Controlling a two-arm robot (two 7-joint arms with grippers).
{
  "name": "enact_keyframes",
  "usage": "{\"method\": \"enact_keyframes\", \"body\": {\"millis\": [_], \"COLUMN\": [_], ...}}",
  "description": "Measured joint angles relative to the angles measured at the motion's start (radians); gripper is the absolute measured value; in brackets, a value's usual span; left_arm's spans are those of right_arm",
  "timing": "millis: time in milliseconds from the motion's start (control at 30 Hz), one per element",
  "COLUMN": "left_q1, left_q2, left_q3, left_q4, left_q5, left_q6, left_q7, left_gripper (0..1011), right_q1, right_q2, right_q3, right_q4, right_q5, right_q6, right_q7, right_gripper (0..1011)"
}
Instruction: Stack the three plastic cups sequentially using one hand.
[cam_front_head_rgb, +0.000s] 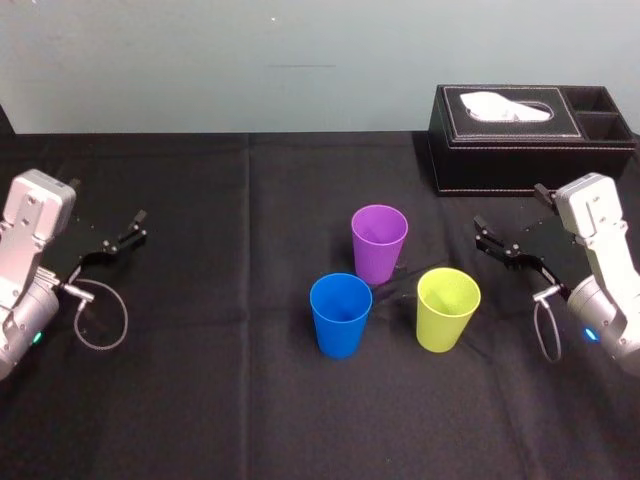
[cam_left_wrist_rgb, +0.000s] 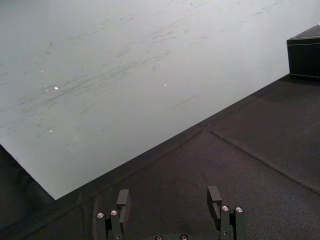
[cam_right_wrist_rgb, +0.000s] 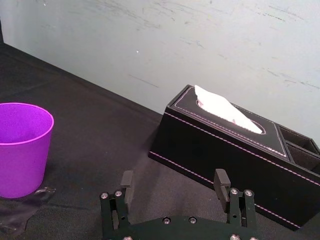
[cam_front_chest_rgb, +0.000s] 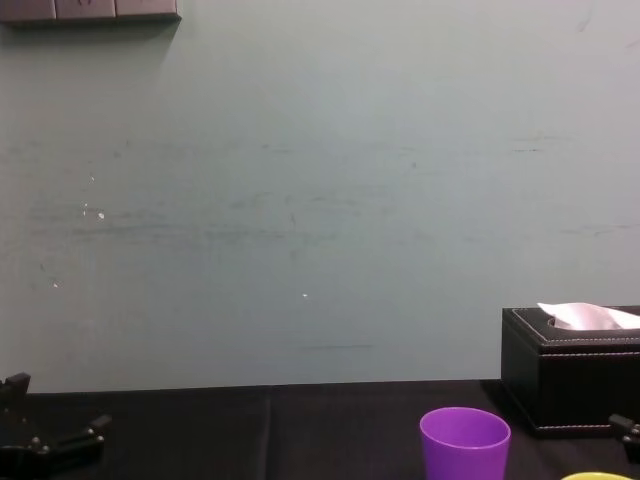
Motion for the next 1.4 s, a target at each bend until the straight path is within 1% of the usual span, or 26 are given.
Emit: {"method": "enact_keyframes", "body": {"millis": [1400], "left_q1": [0.000], "left_q2": [0.000], "left_q3": [0.000], "left_q4": [0.000], "left_q5": [0.000], "left_q6": [0.000], "left_q7": [0.000], "left_gripper": [1011], "right_q1": [0.000], "right_q2": [0.000], "right_q3": [0.000], "right_q4": [0.001], "right_q5": [0.000], "right_q6": [0.000], "right_q7": [0.000], "right_gripper": [1000]}}
